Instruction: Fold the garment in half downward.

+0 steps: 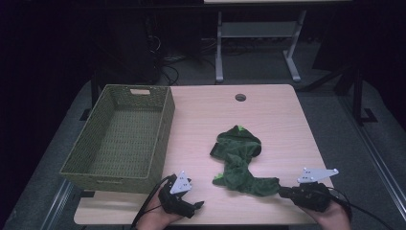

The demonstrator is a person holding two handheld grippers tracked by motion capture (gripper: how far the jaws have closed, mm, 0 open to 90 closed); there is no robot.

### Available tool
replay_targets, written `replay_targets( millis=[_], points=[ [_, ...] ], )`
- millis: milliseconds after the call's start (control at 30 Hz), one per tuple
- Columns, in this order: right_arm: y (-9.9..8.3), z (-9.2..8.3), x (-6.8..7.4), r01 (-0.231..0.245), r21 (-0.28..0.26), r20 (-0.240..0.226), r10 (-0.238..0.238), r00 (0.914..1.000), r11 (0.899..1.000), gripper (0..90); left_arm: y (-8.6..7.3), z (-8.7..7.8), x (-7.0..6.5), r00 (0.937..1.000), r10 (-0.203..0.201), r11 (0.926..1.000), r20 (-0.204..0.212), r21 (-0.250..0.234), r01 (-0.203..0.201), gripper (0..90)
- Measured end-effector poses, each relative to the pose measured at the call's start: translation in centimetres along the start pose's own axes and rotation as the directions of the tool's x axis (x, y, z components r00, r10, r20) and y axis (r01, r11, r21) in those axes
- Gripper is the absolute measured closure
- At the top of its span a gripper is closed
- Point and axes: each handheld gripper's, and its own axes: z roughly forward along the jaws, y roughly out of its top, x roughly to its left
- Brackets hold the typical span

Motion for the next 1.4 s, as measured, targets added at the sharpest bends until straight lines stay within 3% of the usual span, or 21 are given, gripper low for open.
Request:
replay_targets(
  millis=[200, 733, 1100, 1400],
  points=[
    [1.6, -0.5, 0.3, 0.053, -0.035, -0.006, -0.053, 0.9986, 0.998, 85.3, 0.0, 0.0, 0.0, 1.0, -0.002, 1.0, -0.002, 0.0, 0.002, 12.6],
    [5.0, -0.9, 1.6, 0.126, -0.101, -0.042, -0.131, 0.9905, 0.987, 85.6, 0.1, 0.1, -0.1, 1.0, -0.008, 1.0, -0.004, -0.003, 0.008, 12.6],
    [7.5, 0.0, 2.7, 0.195, -0.121, -0.076, -0.205, 0.9759, 0.973, 85.6, 0.1, 0.1, -0.1, 1.0, -0.007, 1.0, -0.005, -0.003, 0.007, 12.6],
    [9.4, 2.0, 3.5, 0.239, -0.117, -0.112, -0.252, 0.9613, 0.964, 85.6, 0.1, 0.1, -0.1, 0.9999, -0.01, 0.9999, -0.006, -0.004, 0.01, 12.6]
  ],
)
